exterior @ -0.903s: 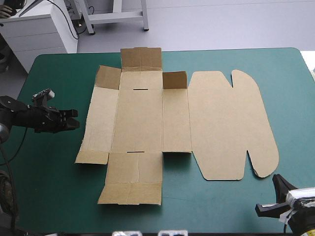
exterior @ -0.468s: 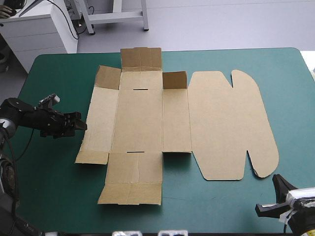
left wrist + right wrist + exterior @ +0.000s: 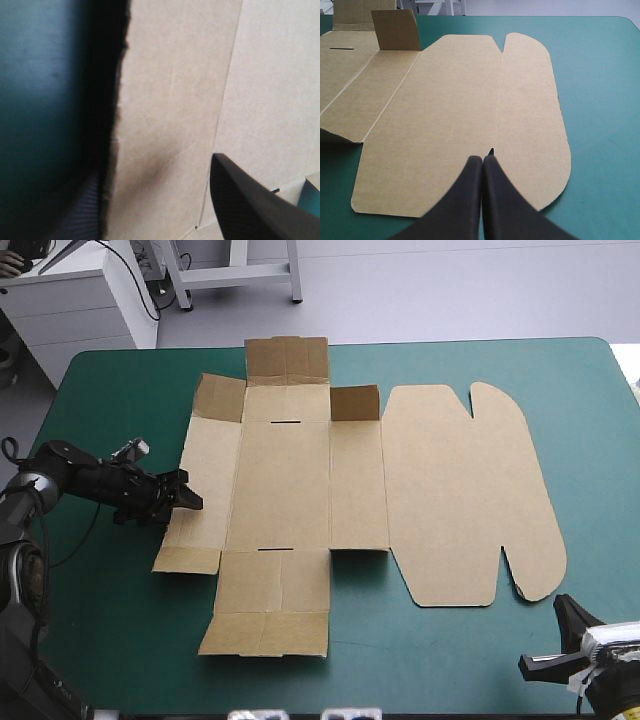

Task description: Fold the box

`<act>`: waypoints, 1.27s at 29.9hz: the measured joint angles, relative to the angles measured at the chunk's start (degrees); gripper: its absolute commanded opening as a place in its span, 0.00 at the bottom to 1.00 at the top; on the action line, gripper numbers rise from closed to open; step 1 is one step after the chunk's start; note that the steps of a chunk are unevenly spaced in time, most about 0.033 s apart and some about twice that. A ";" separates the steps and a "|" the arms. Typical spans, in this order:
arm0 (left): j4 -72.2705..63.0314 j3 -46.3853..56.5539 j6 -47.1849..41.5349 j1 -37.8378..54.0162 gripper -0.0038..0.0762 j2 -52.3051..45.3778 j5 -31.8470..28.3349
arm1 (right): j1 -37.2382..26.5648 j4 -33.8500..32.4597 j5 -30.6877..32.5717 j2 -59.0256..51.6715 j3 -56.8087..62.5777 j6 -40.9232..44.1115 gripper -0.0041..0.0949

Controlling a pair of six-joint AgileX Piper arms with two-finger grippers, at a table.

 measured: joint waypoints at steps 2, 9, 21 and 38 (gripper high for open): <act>-0.07 -0.01 0.00 -1.06 0.58 0.53 0.23 | 0.00 0.00 0.00 0.00 0.00 0.00 0.02; -0.81 -0.12 0.00 -2.01 0.46 1.02 2.06 | 0.00 0.00 0.00 0.00 0.00 0.00 0.02; -4.23 -0.35 0.60 -2.12 0.04 1.35 7.07 | 0.00 0.00 0.00 0.00 0.00 0.00 0.02; 11.02 -15.60 -0.11 -3.64 0.04 0.89 7.88 | 0.00 0.00 0.00 0.00 0.00 0.30 0.02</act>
